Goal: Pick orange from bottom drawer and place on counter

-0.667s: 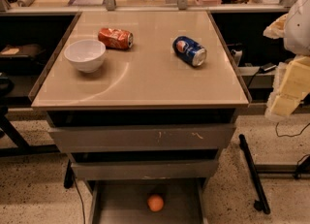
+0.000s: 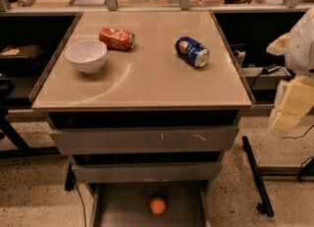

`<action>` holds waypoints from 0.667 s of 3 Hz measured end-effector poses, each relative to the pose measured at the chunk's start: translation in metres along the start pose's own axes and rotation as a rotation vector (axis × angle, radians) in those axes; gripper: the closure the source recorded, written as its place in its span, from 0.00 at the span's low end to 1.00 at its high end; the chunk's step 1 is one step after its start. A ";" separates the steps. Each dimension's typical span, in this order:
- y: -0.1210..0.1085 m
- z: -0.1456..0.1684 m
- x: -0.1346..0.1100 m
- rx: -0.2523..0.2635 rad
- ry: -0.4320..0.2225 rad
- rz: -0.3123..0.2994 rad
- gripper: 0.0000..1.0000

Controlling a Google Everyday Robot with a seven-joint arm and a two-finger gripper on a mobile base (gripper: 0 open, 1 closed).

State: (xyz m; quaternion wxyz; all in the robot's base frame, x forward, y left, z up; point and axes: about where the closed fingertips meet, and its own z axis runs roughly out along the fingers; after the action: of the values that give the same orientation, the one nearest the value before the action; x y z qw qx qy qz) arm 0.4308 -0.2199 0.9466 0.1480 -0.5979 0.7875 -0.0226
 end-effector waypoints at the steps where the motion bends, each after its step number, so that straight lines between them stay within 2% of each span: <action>1: 0.028 0.047 0.017 -0.058 -0.002 0.017 0.00; 2: 0.058 0.099 0.035 -0.102 -0.024 0.011 0.00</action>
Offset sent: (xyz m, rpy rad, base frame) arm -0.0573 -0.0057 -0.1968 0.0919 0.1243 0.0453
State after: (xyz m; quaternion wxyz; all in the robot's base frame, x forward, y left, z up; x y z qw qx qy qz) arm 0.3936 -0.2227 0.8320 0.1270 -0.6005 0.7890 0.0255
